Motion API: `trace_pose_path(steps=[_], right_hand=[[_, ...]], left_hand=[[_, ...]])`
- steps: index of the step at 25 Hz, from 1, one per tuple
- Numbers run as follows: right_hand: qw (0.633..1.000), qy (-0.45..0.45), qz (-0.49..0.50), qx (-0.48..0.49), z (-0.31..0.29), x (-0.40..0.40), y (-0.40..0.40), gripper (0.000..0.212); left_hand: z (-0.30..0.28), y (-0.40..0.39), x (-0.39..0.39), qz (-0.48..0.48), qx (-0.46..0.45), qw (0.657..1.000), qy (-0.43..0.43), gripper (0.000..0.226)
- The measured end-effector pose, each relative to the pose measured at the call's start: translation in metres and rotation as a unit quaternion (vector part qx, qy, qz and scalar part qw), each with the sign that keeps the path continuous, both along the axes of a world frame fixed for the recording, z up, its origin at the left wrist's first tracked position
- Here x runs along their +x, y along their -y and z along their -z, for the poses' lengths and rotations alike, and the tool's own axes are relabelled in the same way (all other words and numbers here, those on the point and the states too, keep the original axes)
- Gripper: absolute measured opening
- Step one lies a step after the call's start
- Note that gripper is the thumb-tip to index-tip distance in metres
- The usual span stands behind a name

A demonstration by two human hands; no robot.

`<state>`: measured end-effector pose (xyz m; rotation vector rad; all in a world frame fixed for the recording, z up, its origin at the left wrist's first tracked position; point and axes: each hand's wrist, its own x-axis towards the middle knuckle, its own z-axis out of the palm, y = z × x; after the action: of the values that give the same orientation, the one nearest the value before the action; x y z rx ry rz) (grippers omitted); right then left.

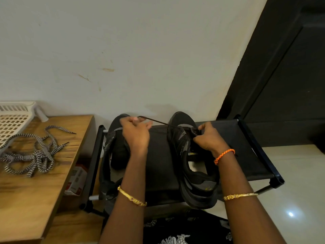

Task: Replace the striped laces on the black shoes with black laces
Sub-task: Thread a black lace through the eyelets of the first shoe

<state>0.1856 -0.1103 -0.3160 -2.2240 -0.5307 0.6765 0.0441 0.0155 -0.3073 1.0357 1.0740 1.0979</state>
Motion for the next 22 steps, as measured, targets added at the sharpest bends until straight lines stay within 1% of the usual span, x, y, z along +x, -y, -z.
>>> trace_pose_path(steps=[2, 4, 5, 6, 7, 8, 9, 10, 11, 12, 13, 14, 15, 18, 20, 22], right_hand=[[0.999, 0.01, 0.018, -0.024, 0.0, -0.008, 0.003, 0.033], [0.999, 0.006, 0.036, -0.033, 0.001, -0.015, 0.007, 0.032], [0.999, 0.005, 0.041, -0.035, 0.002, -0.017, 0.01, 0.032], [0.999, 0.004, 0.042, -0.033, 0.002, -0.019, 0.012, 0.03], [0.999, -0.001, 0.04, -0.027, 0.003, -0.021, 0.014, 0.028], [0.999, -0.006, 0.04, -0.02, 0.003, -0.021, 0.015, 0.026], [0.999, -0.011, 0.042, -0.014, 0.004, -0.022, 0.016, 0.024], [0.999, -0.013, 0.043, -0.011, 0.004, -0.022, 0.017, 0.022], [0.999, -0.015, 0.042, -0.011, 0.004, -0.022, 0.018, 0.021], [0.999, -0.016, 0.039, -0.011, 0.004, -0.022, 0.018, 0.02], [0.999, -0.015, 0.035, -0.011, 0.004, -0.022, 0.018, 0.019], [0.999, -0.016, 0.03, -0.013, 0.004, -0.021, 0.019, 0.019], [0.999, -0.019, 0.024, -0.015, 0.004, -0.02, 0.02, 0.02], [1.0, -0.024, 0.014, -0.012, 0.005, -0.019, 0.021, 0.021], [0.999, -0.016, 0.029, 0.002, 0.005, -0.02, 0.02, 0.019], [0.999, -0.003, 0.048, 0.012, 0.006, -0.021, 0.02, 0.018]], left_hand=[[-0.02, -0.005, -0.016, -0.084, 0.008, 0.993, 0.082, 0.016], [-0.036, -0.006, -0.031, -0.172, 0.033, 0.976, 0.132, 0.011], [-0.042, -0.005, -0.038, -0.213, 0.062, 0.966, 0.134, 0.008], [-0.045, -0.003, -0.042, -0.245, 0.104, 0.958, 0.105, 0.01], [-0.046, -0.001, -0.043, -0.258, 0.155, 0.953, 0.034, 0.016], [-0.045, 0.003, -0.04, -0.248, 0.212, 0.942, -0.08, 0.025], [-0.042, 0.009, -0.032, -0.197, 0.271, 0.92, -0.202, 0.032], [-0.036, 0.019, -0.02, -0.107, 0.325, 0.891, -0.299, 0.033], [-0.029, 0.03, -0.006, 0.001, 0.357, 0.862, -0.359, 0.03], [-0.021, 0.04, 0.007, 0.098, 0.361, 0.838, -0.396, 0.027], [-0.012, 0.048, 0.018, 0.163, 0.351, 0.821, -0.42, 0.026], [-0.002, 0.052, 0.025, 0.195, 0.339, 0.81, -0.437, 0.025], [0.005, 0.053, 0.03, 0.203, 0.33, 0.807, -0.446, 0.024], [0.018, 0.047, 0.035, 0.169, 0.333, 0.82, -0.433, 0.021], [0.021, 0.044, 0.038, 0.172, 0.326, 0.829, -0.42, 0.022], [0.022, 0.044, 0.037, 0.172, 0.332, 0.823, -0.428, 0.023]])
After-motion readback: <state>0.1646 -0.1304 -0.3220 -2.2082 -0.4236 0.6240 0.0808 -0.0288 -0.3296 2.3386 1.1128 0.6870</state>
